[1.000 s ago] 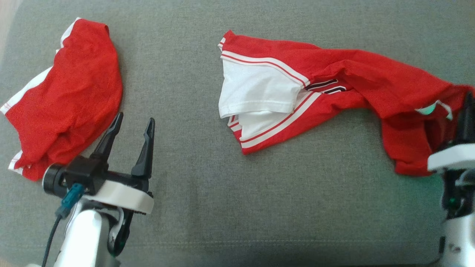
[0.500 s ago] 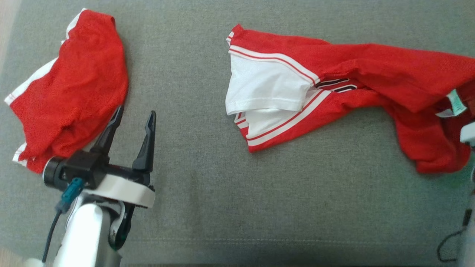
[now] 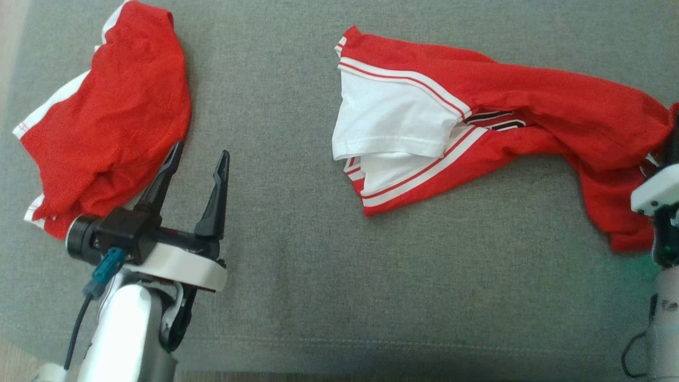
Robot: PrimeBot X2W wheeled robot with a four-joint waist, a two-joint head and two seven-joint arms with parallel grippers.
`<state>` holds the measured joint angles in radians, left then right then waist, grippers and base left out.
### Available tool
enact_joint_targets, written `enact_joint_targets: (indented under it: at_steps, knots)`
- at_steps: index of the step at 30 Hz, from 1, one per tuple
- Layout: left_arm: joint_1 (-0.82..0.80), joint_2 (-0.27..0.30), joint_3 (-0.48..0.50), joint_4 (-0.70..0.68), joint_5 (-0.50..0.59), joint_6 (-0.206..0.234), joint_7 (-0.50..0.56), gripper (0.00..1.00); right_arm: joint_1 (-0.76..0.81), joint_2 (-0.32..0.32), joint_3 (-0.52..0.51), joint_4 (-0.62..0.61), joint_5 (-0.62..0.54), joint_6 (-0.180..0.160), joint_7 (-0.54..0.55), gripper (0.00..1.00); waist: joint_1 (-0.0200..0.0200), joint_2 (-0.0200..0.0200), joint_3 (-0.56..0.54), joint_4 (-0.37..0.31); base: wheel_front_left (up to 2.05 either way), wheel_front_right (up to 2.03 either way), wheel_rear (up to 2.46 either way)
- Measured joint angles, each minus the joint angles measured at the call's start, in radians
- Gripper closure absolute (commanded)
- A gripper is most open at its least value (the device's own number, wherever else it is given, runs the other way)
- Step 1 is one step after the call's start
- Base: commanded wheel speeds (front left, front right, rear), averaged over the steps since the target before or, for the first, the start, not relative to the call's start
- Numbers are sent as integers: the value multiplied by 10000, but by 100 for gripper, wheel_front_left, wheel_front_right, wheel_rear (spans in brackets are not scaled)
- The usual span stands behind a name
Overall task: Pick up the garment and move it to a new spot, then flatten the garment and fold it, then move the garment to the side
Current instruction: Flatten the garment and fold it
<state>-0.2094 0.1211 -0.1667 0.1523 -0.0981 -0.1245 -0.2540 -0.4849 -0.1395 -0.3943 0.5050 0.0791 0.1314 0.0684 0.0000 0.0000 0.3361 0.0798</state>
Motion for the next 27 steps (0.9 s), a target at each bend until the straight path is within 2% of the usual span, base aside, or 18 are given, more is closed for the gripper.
enact_joint_targets:
  at_steps: [5,10,19,27]
  knots:
    - [14,-8,-81,44,0,-2,0,0,421,27,-431,-113,-86,0,-506,0,0,0,-250,4,0,0,0]
    - [75,0,52,29,0,-2,-2,0,1193,477,-259,-1390,15,0,-744,0,-1,0,-411,-140,0,0,0]
    - [377,8,188,4,2,0,0,0,2760,897,1290,-4579,-182,0,-859,0,-1,0,-636,-264,0,0,0]
    - [443,46,282,-19,58,12,-2,0,3792,949,2537,-5242,610,0,-949,0,-1,0,-851,-267,0,0,0]
